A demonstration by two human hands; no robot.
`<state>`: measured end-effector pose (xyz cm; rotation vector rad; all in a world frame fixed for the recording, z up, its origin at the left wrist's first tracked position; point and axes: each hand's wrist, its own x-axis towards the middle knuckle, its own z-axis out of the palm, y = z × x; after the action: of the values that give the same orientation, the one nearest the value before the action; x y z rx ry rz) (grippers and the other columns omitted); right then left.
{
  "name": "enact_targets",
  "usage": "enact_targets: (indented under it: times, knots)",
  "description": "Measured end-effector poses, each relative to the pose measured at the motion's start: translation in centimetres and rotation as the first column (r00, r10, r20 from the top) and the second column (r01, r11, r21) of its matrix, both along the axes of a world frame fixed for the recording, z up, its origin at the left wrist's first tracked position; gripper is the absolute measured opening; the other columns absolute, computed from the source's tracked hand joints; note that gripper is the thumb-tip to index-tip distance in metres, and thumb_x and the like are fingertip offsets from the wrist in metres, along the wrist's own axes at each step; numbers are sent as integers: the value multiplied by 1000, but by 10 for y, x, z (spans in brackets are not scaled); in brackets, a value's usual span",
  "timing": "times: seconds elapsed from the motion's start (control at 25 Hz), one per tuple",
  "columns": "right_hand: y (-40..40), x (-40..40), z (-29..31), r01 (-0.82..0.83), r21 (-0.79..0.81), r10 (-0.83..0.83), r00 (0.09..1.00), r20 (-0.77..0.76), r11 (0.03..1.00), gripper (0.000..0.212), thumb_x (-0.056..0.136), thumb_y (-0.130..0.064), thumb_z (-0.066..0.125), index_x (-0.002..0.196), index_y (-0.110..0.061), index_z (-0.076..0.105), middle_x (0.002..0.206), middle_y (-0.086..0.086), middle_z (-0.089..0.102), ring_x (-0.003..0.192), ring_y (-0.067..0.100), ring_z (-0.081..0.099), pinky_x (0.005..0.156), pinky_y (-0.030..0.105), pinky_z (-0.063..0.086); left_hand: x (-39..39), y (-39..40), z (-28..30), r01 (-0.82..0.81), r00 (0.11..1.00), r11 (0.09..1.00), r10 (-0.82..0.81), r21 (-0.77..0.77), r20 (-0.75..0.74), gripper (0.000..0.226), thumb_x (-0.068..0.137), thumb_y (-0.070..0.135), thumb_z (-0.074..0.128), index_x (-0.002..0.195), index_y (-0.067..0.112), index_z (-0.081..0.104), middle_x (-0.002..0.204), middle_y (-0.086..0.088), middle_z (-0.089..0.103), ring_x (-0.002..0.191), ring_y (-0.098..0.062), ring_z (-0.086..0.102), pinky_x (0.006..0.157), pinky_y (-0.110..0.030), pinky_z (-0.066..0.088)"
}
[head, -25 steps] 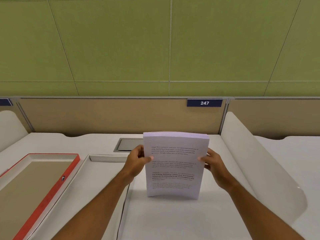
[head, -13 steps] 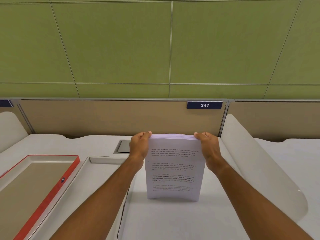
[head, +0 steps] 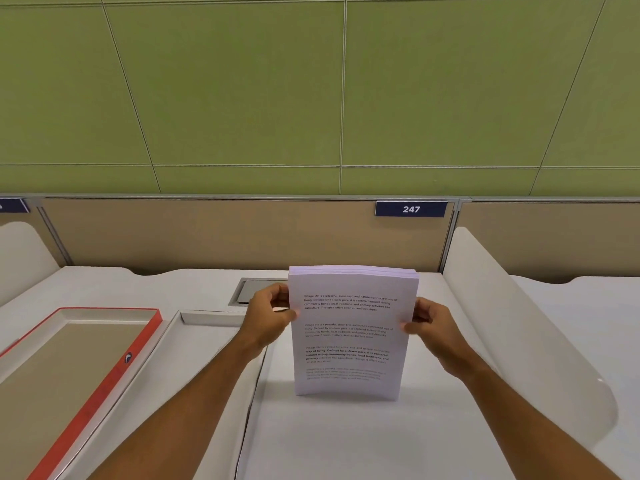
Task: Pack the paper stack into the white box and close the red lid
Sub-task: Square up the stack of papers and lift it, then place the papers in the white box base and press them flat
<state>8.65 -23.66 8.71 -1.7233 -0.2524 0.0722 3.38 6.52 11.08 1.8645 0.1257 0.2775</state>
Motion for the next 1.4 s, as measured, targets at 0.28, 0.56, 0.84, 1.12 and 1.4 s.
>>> enact_targets:
  times: [0.28, 0.56, 0.84, 1.12, 1.4]
  knots:
    - [1, -4, -4, 33, -131, -28, 999, 41, 991, 26, 88, -4, 68, 112, -14, 65, 104, 0, 72, 96, 19, 69, 69, 19, 55, 0, 0, -13, -16, 1000, 979, 21, 204, -22, 24, 83, 5, 72, 106, 8, 67, 98, -5, 72, 90, -21, 68, 77, -24, 54]
    - [-2, -13, -33, 51, -202, -56, 998, -21, 978, 17, 86, -8, 71, 103, -8, 68, 99, 5, 74, 95, 26, 70, 79, 28, 57, -12, -5, -39, -51, 992, 993, 62, 106, -108, 22, 82, 11, 75, 102, 10, 67, 101, -6, 72, 94, -25, 68, 90, -37, 56]
    - [2, -13, 3, -7, -118, 4, 1000, -19, 993, 10, 89, -5, 67, 98, -6, 70, 98, 9, 76, 89, 23, 74, 69, 22, 58, -24, 7, -14, -68, 994, 997, 65, -30, -86, 20, 83, 10, 74, 102, 9, 69, 99, -5, 75, 92, -21, 72, 80, -31, 59]
    - [45, -19, 31, -120, -18, 118, 990, -78, 993, 18, 89, 1, 63, 106, 1, 71, 100, 16, 77, 84, 26, 75, 66, 30, 63, -57, 46, 15, -159, 986, 967, 146, -200, -81, 18, 84, 1, 71, 101, 2, 68, 98, -10, 76, 80, -17, 75, 63, -22, 60]
    - [140, -33, 32, -106, -4, 104, 978, -180, 994, 12, 88, 1, 64, 96, 2, 73, 88, 11, 77, 69, 17, 73, 56, 25, 57, -73, 134, 10, -254, 964, 937, 223, -240, -147, 29, 79, 2, 76, 106, -6, 68, 100, -16, 76, 83, -24, 75, 65, -27, 62]
